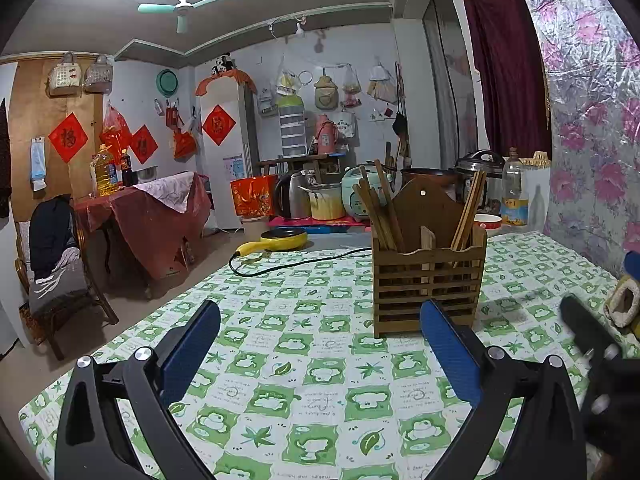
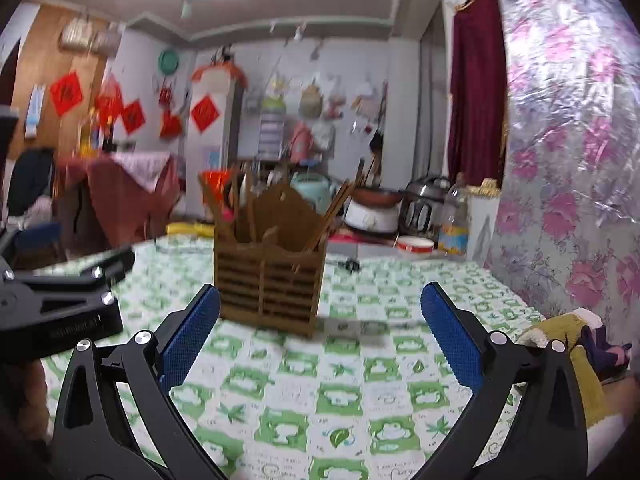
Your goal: Organize utensils
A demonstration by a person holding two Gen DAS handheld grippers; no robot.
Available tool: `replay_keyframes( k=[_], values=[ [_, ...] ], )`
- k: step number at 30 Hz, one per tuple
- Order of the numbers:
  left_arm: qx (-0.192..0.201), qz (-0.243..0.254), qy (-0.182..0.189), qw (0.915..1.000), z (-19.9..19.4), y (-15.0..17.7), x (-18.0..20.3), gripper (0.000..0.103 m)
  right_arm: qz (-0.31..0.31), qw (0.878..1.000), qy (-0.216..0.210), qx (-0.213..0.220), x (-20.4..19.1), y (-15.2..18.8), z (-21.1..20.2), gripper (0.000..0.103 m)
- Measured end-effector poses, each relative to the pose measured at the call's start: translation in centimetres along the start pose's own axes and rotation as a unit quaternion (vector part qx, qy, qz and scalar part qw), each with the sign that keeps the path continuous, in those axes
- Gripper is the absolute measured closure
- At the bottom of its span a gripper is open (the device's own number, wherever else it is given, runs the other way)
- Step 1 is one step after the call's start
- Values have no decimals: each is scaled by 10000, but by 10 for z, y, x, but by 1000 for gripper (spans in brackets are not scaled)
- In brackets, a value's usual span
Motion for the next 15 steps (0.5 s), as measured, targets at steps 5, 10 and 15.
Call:
replay_keyframes(
  k=[5, 10, 15],
  values=[
    [29, -8, -62, 10000, -2, 0, -1, 5, 88, 9999, -132, 18, 2, -2, 0, 6],
    [154, 54, -118, 9998, -6, -1, 2, 5, 199, 9983, -281, 465, 5, -8, -17, 6],
    [568, -120, -484, 9971, -14, -3, -5, 5, 90, 9973, -694, 210, -6, -6, -9, 6]
  ],
)
Point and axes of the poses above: each gripper's, at about its wrist camera, not at the fingertips, and z roughly the way its jaws point, x to its right, y to its underside, the point moved 10 cm from there along z, roughly the way its jaws point, and after that the axes turned 15 degrees about -x, right-handed, at the moved point
